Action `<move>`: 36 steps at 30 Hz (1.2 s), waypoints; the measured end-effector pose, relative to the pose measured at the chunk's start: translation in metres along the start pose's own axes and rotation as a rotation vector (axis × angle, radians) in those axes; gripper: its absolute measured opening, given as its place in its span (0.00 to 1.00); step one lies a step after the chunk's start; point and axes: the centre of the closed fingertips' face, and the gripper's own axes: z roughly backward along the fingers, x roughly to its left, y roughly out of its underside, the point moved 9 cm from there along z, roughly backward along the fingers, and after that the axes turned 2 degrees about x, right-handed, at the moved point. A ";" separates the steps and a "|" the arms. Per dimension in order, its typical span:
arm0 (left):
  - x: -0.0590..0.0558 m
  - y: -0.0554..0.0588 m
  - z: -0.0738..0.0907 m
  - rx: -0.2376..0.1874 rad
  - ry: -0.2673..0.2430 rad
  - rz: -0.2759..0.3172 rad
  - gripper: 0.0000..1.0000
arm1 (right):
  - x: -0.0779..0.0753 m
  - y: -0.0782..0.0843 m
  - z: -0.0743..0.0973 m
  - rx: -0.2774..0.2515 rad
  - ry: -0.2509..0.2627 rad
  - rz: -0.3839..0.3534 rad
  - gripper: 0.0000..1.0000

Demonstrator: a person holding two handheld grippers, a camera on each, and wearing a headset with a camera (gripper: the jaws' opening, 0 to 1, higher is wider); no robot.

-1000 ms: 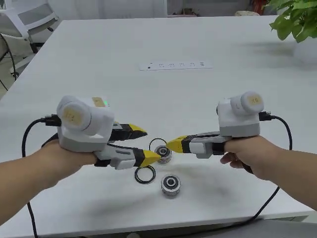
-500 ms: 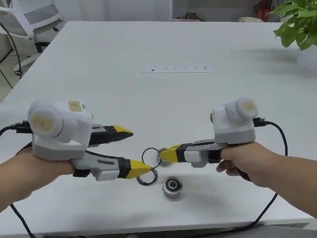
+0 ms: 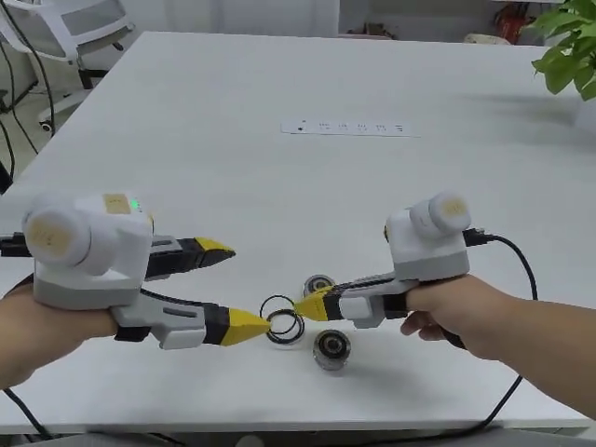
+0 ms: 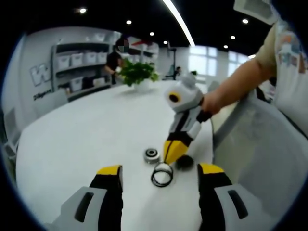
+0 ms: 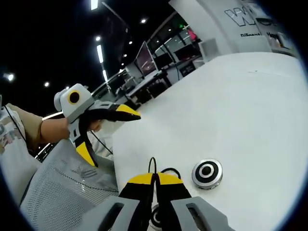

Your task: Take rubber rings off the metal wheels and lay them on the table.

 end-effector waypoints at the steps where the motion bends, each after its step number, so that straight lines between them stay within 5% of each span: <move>1: 0.000 0.001 0.001 0.001 -0.001 0.003 0.63 | -0.001 0.001 -0.001 0.006 0.002 0.001 0.00; 23: 0.002 0.009 0.004 0.014 -0.020 0.029 0.63 | -0.015 0.008 -0.002 0.041 0.064 -0.034 0.00; 36: 0.001 0.010 0.003 0.023 -0.017 0.029 0.62 | -0.012 0.010 -0.002 0.055 0.078 -0.009 0.13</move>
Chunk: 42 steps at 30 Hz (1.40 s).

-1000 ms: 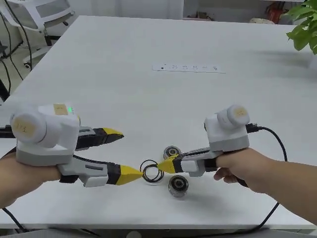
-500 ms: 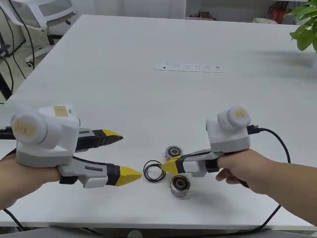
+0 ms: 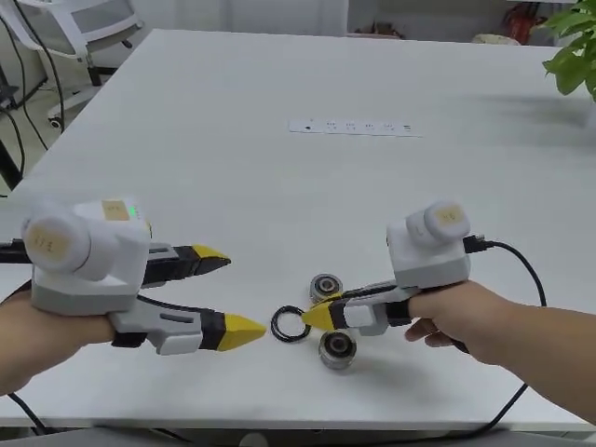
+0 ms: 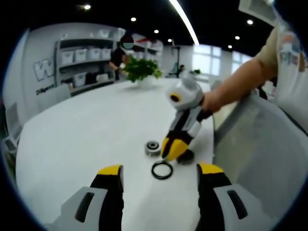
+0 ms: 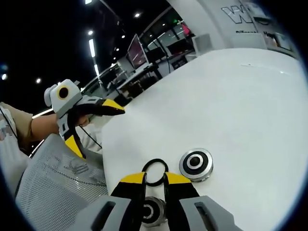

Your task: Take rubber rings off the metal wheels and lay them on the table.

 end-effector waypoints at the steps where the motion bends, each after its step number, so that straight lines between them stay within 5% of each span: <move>1: 0.000 0.000 0.000 0.002 0.000 0.000 0.62 | 0.001 0.000 0.001 0.003 -0.001 0.003 0.14; 20: -0.004 -0.009 0.004 -0.008 -0.006 -0.004 0.64 | 0.015 -0.011 0.032 -0.059 0.016 0.105 0.29; 42: -0.013 -0.012 0.015 -0.015 -0.033 0.000 0.67 | 0.021 0.004 0.092 -0.094 0.150 0.242 0.56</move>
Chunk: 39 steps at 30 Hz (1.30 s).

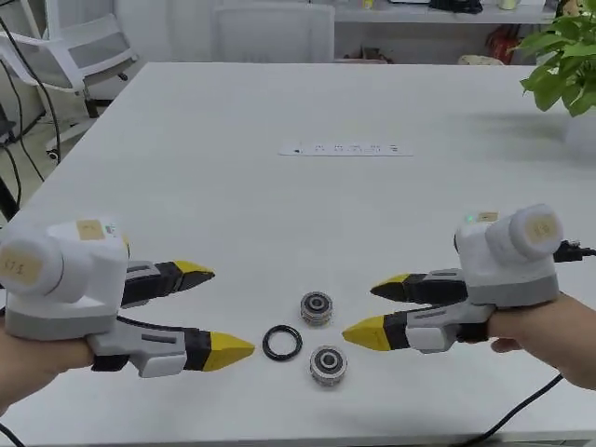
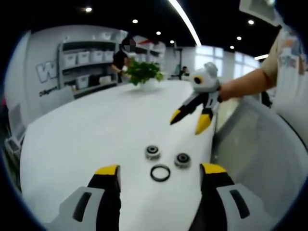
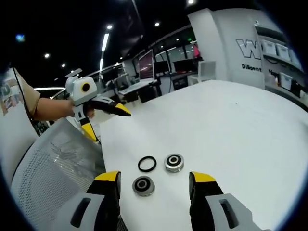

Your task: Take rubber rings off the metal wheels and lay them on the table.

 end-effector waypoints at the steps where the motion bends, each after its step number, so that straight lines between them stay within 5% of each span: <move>1: -0.001 0.000 0.001 -0.002 -0.002 0.002 0.68 | 0.000 0.001 0.003 -0.001 0.004 0.005 0.56; 16: -0.013 -0.002 0.015 -0.043 -0.015 0.038 0.71 | 0.011 0.017 0.038 0.003 0.075 0.047 0.61; 39: -0.016 0.001 0.032 -0.034 -0.076 0.051 0.71 | 0.021 0.028 0.055 0.007 0.109 0.069 0.65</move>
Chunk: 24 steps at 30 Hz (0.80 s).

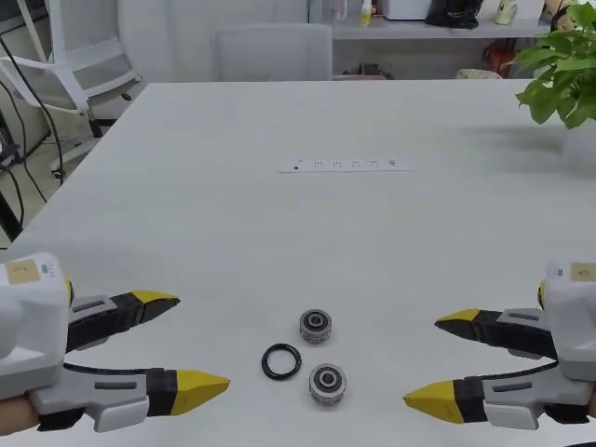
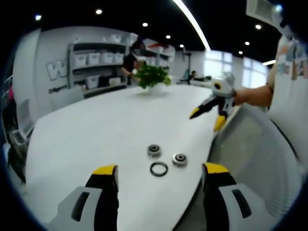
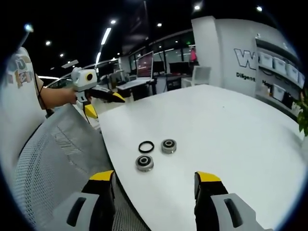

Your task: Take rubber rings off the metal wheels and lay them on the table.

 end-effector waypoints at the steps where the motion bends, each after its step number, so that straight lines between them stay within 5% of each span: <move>1: 0.000 0.000 0.001 0.000 -0.002 0.000 0.71 | 0.000 0.000 0.000 -0.003 0.000 -0.002 0.65; 24: 0.005 0.003 0.007 0.001 -0.037 0.004 0.72 | 0.000 0.000 0.003 -0.004 0.020 0.003 0.67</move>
